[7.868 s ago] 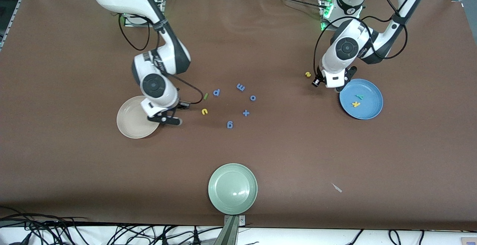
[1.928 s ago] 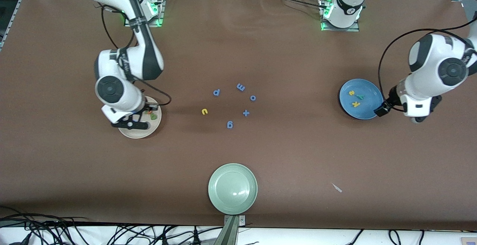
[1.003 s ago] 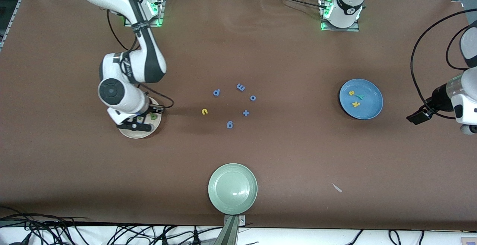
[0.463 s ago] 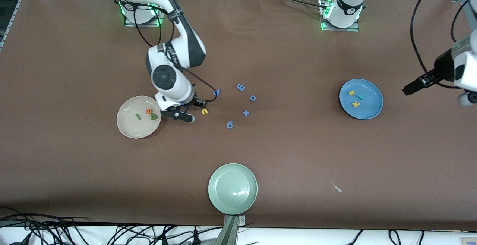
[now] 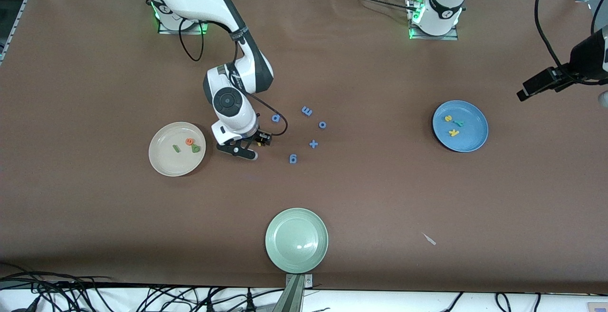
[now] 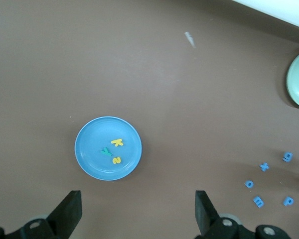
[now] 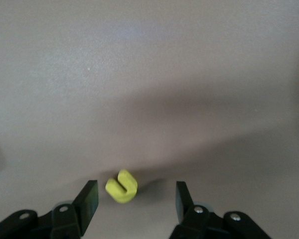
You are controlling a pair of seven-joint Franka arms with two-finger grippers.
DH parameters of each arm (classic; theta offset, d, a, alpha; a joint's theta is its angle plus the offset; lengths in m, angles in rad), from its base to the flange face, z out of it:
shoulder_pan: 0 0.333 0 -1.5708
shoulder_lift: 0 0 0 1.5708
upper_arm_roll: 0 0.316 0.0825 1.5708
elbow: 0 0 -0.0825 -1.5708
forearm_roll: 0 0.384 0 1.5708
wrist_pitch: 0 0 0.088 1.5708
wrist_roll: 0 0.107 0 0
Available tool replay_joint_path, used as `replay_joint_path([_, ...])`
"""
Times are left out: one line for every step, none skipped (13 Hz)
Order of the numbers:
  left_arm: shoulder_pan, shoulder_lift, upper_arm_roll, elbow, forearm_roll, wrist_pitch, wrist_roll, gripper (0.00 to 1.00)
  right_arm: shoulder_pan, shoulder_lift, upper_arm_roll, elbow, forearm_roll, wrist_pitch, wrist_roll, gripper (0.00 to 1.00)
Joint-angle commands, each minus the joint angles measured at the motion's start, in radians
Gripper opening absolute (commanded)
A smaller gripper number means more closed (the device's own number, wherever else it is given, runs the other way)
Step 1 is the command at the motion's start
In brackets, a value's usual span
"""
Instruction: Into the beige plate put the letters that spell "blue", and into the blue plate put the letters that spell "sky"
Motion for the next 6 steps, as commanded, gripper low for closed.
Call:
replay_joint_path([-0.007,0.007,0.005,0.056,-0.02,-0.047,0.041,1.0,0.005,0.039,-0.004,0.048,0.021,0.009,0.002,0.71])
replay_joint_path([-0.022,0.009,0.008,0.056,-0.02,-0.052,0.067,1.0,0.005,0.041,-0.004,0.048,0.022,0.009,0.003,0.71])
replay_joint_path([-0.037,0.009,0.014,0.056,-0.019,-0.055,0.09,1.0,0.005,0.047,0.002,0.046,0.022,0.011,0.011,0.71])
replay_joint_path([-0.04,0.009,0.018,0.056,-0.019,-0.056,0.126,1.0,0.007,0.055,0.005,0.046,0.022,0.017,0.023,0.71])
replay_joint_path([-0.055,0.009,0.027,0.056,-0.017,-0.056,0.148,1.0,0.008,0.059,0.009,0.046,0.022,0.026,0.025,0.71])
replay_joint_path([-0.066,0.009,0.049,0.056,0.007,-0.056,0.15,1.0,0.008,0.061,0.009,0.046,0.022,0.028,0.025,0.71])
